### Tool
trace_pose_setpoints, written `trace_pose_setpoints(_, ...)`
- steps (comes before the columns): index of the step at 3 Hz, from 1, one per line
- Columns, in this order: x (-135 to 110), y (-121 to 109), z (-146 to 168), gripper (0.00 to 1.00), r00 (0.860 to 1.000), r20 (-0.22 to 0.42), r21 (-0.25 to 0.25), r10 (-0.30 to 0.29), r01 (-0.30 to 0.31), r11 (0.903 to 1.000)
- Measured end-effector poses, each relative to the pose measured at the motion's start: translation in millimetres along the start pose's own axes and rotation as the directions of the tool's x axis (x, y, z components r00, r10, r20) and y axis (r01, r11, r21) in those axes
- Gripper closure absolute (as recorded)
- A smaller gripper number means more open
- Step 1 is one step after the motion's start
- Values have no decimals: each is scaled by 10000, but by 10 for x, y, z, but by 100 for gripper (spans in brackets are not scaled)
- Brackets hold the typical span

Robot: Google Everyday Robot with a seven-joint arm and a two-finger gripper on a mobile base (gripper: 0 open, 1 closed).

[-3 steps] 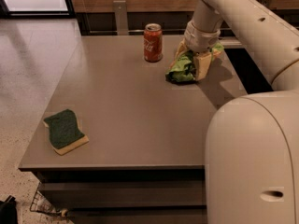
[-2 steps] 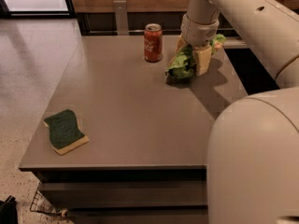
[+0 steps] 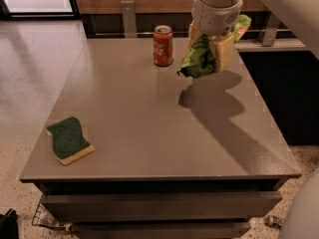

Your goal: Move green rice chip bag near sponge

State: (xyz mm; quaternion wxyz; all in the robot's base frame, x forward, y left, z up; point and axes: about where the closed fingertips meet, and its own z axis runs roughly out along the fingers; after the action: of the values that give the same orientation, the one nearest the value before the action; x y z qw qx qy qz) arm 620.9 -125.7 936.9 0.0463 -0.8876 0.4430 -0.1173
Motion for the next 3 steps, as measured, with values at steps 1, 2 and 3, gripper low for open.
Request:
trace_pose_setpoints(1,-447,261,-310,100,9966,378,875,-733,697,9937)
trace_pose_setpoints(2,-843,402,-359,100,9816,1020,1681,-1612,1427,9754)
trace_pose_setpoints(3,-1349,449,-363,100,9493,1534,2535,-2743,2305,9395)
